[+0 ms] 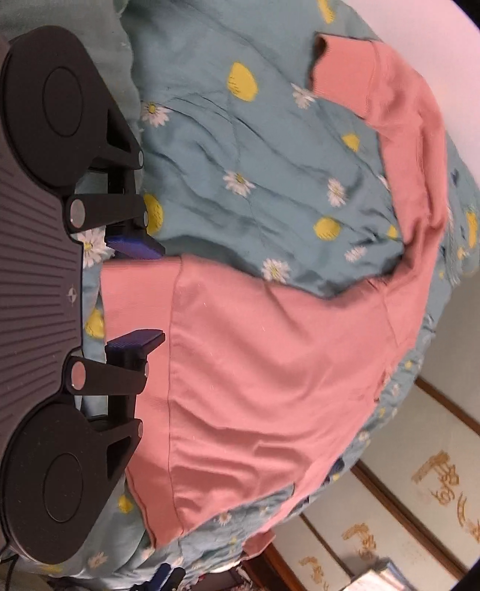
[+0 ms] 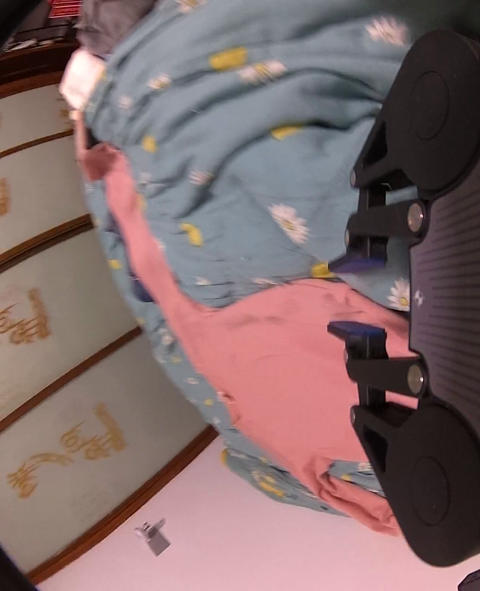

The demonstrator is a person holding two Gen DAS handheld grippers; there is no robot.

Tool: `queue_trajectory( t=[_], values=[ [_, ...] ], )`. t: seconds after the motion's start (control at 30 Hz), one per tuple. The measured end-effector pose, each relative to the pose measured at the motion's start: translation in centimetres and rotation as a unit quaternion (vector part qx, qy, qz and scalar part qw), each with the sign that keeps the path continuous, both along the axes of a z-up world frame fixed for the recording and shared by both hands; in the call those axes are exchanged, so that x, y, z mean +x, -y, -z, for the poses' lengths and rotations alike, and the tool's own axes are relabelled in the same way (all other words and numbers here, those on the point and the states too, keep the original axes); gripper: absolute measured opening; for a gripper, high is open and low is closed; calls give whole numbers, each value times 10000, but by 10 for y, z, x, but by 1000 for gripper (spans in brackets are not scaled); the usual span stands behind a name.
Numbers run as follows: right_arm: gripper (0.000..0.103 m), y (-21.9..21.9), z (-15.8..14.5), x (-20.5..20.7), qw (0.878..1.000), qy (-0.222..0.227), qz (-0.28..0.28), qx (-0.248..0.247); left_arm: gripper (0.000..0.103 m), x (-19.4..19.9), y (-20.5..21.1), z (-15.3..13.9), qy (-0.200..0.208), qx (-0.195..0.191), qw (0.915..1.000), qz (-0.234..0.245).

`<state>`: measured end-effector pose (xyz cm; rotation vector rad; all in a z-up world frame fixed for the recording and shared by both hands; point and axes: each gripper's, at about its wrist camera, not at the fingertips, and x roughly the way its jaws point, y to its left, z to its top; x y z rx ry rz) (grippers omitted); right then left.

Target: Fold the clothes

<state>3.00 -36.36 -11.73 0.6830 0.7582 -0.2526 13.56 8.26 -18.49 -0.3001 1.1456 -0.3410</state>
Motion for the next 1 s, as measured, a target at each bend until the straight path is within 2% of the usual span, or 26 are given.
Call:
queue_trajectory(
  t=[0.13, 0.27, 0.4, 0.47, 0.53, 0.57, 0.8, 0.9, 1.0],
  values=[
    [29, -4, 13, 25, 9983, -302, -222, 452, 42, 6, 3, 4, -73, 62, 9999, 31],
    [28, -18, 24, 40, 9943, -1054, -95, 154, 42, 3, 3, 8, -69, 175, 9998, 97],
    [31, -31, 25, 39, 9935, -1129, -154, 0, 45, 5, 1, 10, -103, 113, 9999, 37],
    [31, -35, 36, 43, 9926, -1215, -54, -26, 48, 7, -1, 12, -142, 61, 9999, -21],
    [20, -34, 45, 43, 9945, -1035, 104, 90, 48, 9, -3, 13, -189, 25, 9998, -66],
    [6, -34, 47, 42, 9955, -942, 96, 86, 48, 9, -4, 13, -216, 2, 9997, -88],
    [5, -15, 27, 9, 9979, -191, 321, 526, 48, 10, -10, 17, -406, -171, 9988, -234],
    [5, -4, 3, -15, 9975, 206, 643, 229, 53, 13, -12, 22, -576, -397, 9970, -319],
    [5, 4, -1, -20, 9967, 282, 708, 295, 58, 17, -10, 27, -736, -512, 9953, -374]
  ],
)
